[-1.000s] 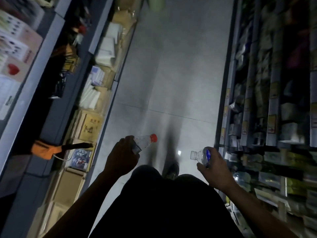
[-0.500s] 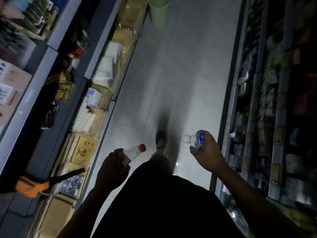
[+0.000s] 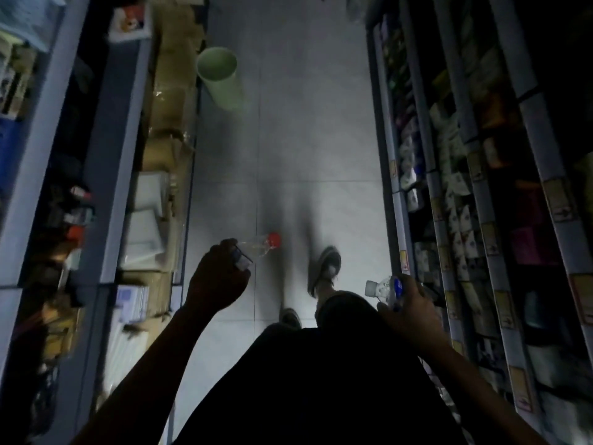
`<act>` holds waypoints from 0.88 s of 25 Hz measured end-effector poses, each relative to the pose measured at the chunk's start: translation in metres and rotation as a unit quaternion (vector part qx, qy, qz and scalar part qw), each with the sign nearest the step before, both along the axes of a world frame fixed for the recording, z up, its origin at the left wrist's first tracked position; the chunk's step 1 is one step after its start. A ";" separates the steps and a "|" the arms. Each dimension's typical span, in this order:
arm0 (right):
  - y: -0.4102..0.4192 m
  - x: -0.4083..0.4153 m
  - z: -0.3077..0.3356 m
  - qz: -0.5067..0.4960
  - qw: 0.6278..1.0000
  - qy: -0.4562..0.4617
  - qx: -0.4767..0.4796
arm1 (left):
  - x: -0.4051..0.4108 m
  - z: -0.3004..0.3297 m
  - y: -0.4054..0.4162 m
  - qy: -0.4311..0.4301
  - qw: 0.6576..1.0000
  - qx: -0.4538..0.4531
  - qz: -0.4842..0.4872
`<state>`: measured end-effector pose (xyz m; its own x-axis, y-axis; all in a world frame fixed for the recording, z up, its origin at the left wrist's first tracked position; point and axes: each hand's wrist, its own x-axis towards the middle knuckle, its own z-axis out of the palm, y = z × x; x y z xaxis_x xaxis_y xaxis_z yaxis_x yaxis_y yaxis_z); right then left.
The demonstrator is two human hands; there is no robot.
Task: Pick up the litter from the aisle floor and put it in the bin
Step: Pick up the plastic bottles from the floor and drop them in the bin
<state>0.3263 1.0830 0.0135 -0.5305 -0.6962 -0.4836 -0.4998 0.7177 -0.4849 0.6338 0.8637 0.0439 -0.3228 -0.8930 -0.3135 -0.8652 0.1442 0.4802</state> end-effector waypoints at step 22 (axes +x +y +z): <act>-0.601 -0.222 -0.006 0.144 0.984 -0.006 -0.101 | -0.152 -0.044 -0.386 -0.050 0.983 0.088 0.155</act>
<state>0.1043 0.4816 0.0079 -0.2913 -0.8994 -0.3260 -0.6617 0.4355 -0.6103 0.4821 0.4775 0.0001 -0.0027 -0.8731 -0.4876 -0.8985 -0.2119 0.3845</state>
